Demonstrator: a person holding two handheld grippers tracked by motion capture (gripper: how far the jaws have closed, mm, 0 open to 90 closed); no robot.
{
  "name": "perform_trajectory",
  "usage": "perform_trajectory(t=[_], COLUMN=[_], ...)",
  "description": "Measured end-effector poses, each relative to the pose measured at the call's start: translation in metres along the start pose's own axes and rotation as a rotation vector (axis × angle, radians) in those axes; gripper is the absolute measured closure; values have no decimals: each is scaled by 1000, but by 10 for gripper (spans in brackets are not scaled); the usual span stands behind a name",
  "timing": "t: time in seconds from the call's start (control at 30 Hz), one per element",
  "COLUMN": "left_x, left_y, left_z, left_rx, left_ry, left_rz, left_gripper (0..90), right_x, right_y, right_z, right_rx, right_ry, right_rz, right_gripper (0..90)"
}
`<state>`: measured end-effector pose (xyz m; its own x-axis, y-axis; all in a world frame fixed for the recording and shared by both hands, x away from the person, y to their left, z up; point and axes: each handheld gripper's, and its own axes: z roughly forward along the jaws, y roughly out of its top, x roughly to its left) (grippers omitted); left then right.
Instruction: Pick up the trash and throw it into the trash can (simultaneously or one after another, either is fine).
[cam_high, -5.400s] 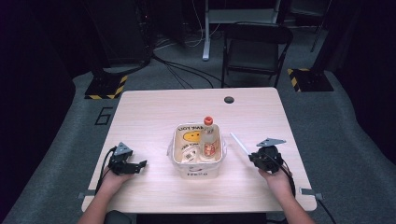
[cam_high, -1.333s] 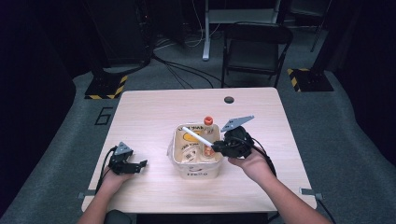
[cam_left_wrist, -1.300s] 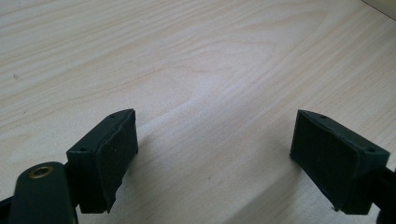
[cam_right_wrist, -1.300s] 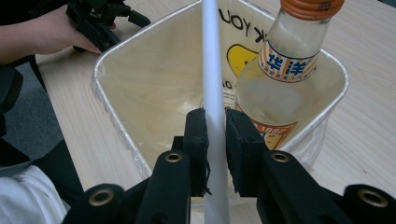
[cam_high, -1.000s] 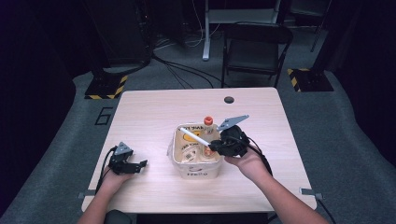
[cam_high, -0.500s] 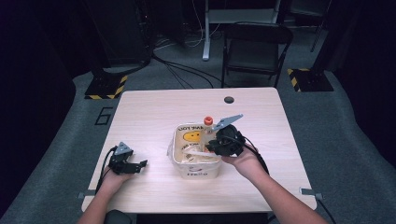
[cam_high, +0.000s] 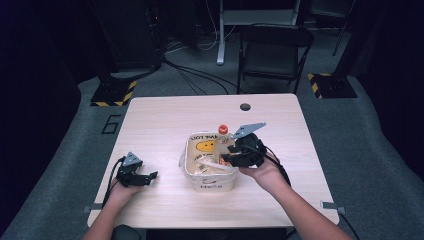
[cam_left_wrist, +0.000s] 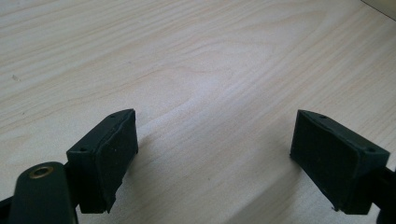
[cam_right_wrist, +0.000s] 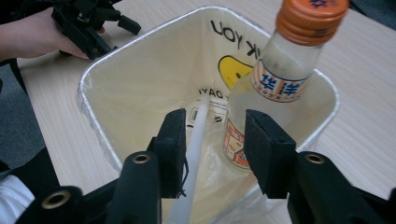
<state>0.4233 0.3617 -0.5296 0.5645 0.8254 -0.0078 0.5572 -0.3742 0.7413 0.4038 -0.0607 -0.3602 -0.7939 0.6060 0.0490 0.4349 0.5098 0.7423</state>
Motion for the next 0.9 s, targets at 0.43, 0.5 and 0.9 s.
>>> perform_trajectory(t=[0.43, 0.5, 0.9], left_x=[0, 0, 0], left_y=[0, 0, 0], left_z=[0, 0, 0], left_rx=[0, 0, 0], left_ry=[0, 0, 0], left_rz=[2, 2, 0], left_gripper=[147, 147, 147], right_x=[-23, -27, -43], right_y=[-12, -15, -34], right_z=[-28, -32, -45], right_rx=[-73, -82, -104], right_ry=[-62, -74, -147], right_rz=[45, 47, 81], right_gripper=[499, 496, 482])
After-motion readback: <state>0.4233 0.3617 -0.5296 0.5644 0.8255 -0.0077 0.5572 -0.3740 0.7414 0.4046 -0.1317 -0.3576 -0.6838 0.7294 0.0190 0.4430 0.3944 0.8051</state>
